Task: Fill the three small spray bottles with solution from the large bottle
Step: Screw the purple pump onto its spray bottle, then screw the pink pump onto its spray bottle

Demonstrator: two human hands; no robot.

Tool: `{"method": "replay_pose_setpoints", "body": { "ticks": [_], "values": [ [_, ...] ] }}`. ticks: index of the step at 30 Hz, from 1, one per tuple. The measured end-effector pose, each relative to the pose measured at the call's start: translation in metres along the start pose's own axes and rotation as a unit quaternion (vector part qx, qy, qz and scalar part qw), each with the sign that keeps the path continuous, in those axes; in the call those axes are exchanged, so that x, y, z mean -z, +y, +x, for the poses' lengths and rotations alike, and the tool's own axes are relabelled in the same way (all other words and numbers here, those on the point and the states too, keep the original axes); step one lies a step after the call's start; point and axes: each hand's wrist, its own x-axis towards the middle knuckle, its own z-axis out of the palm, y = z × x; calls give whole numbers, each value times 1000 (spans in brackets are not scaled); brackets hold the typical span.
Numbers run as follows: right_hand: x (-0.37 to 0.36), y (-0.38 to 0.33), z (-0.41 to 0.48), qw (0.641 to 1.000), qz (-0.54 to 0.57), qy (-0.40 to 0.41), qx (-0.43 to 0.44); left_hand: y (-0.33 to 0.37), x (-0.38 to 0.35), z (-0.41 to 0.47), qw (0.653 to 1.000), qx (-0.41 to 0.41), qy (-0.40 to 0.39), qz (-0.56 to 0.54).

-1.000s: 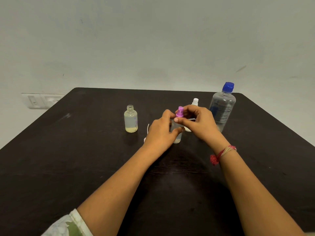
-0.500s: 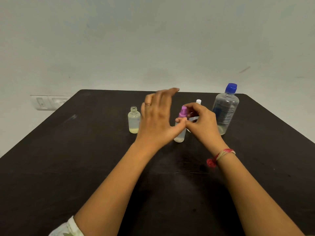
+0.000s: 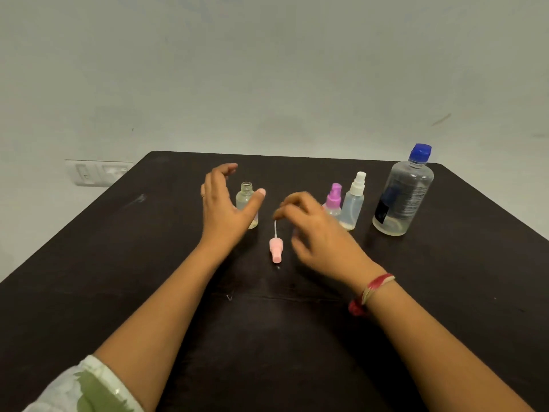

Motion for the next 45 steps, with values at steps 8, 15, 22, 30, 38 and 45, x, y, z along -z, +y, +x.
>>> {"method": "replay_pose_setpoints", "body": {
  "ticks": [8,15,22,30,38,45],
  "values": [
    [-18,-4,2,969,-164,-178,53,-17,-8,1,995,89,-43,-24],
    [-12,0,-1,985,-148,-13,87,-17,-12,0,994,73,-79,-19],
    [5,2,-1,961,50,270,0,-14,-8,0,987,124,-89,-53],
    [11,-3,-1,924,124,356,-56,-3,-5,-4,979,104,-160,-72],
    [17,1,1,914,146,372,-73,15,-9,-17,964,54,-242,-99],
    [16,0,2,925,147,341,-74,18,-9,-16,959,45,-260,-103]
  ]
}}
